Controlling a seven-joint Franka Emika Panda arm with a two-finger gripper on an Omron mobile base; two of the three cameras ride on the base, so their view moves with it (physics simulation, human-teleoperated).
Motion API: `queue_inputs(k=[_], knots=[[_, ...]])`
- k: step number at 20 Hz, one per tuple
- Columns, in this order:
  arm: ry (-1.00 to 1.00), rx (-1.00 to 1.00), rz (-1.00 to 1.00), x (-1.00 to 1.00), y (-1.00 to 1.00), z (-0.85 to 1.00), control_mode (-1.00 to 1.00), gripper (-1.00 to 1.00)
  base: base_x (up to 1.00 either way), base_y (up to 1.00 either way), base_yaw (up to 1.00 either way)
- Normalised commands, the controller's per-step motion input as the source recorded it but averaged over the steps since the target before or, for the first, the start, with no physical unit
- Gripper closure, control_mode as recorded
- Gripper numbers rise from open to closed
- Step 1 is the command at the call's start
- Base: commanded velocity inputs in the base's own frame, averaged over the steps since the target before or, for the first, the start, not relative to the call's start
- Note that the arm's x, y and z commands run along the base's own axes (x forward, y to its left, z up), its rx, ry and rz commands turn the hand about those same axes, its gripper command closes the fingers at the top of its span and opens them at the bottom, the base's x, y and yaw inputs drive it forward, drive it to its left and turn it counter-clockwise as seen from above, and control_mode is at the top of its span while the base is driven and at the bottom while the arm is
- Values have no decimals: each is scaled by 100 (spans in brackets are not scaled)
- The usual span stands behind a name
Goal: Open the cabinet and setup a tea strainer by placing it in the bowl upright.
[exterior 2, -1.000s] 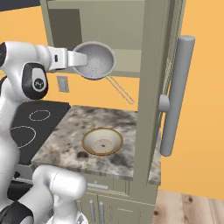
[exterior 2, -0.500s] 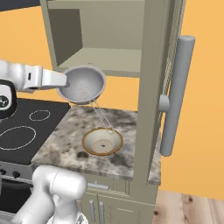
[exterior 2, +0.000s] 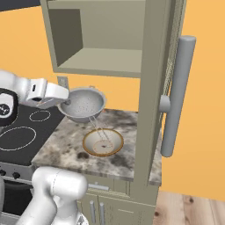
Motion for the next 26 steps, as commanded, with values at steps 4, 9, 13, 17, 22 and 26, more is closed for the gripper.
queue_inputs(k=[4, 9, 13, 17, 22, 26], knots=[[1, 4, 1, 0, 0, -76, -100, 100, 0, 0, 0], [16, 0, 0, 12, 0, -69, -100, 100, 0, 0, 0], [15, 0, 3, 29, 0, -48, -100, 100, 0, 0, 0], [17, 0, 5, 34, 2, -54, -100, 100, 0, 0, 0], [16, 0, 4, 29, 10, -61, -100, 100, 0, 0, 0], [1, 0, 2, 24, 9, -51, -100, 100, 0, 0, 0]])
